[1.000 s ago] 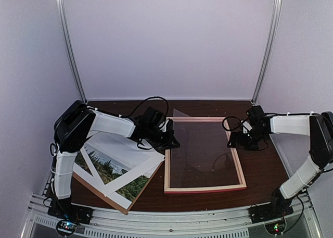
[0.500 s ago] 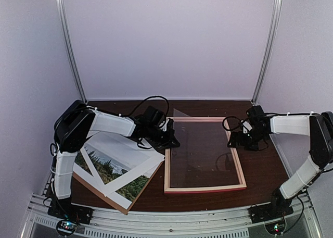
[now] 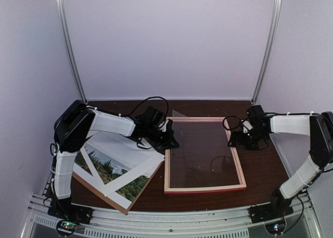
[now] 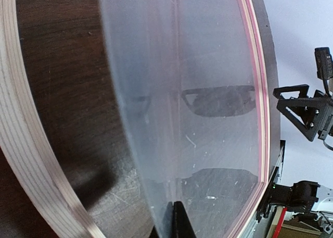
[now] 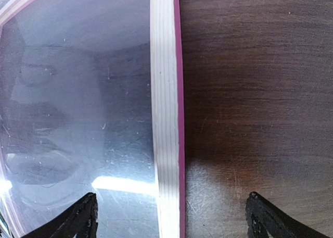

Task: Put the photo into the frame
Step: Place the glass panel in the frame body.

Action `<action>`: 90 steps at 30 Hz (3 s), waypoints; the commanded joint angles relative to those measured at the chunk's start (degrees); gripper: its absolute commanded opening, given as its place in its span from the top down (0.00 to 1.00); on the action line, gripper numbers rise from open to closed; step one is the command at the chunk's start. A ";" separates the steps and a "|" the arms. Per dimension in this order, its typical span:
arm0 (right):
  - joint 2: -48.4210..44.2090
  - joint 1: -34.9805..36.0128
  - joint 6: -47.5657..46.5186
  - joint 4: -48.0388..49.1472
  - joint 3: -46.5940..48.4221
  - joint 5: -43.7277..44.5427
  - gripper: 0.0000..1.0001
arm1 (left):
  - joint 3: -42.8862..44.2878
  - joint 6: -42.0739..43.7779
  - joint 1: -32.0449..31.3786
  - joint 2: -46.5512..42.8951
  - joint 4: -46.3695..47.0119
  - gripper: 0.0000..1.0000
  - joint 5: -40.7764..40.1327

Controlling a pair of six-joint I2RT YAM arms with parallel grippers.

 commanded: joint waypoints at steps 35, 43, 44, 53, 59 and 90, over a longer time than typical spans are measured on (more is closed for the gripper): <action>4.00 1.11 0.76 2.27 3.40 -1.53 0.04 | 3.22 1.08 -0.07 1.42 -0.60 0.93 1.64; 4.83 1.64 0.68 2.09 4.10 -1.71 0.04 | 3.04 0.96 -0.14 1.19 -0.87 0.85 1.70; 4.76 1.67 0.68 2.02 4.19 -1.71 0.04 | 2.97 0.99 -0.15 1.13 -0.93 0.85 1.68; 3.75 2.21 0.25 0.90 5.61 -1.51 0.04 | 2.69 1.02 -0.27 0.85 -0.96 0.76 1.58; 3.49 4.57 -0.19 -0.26 8.21 -2.11 0.04 | 2.51 1.03 -0.27 0.85 -1.09 0.72 1.61; 16.21 12.39 0.34 4.37 14.00 -14.32 0.06 | 2.17 1.99 -0.80 0.65 -2.23 0.65 0.47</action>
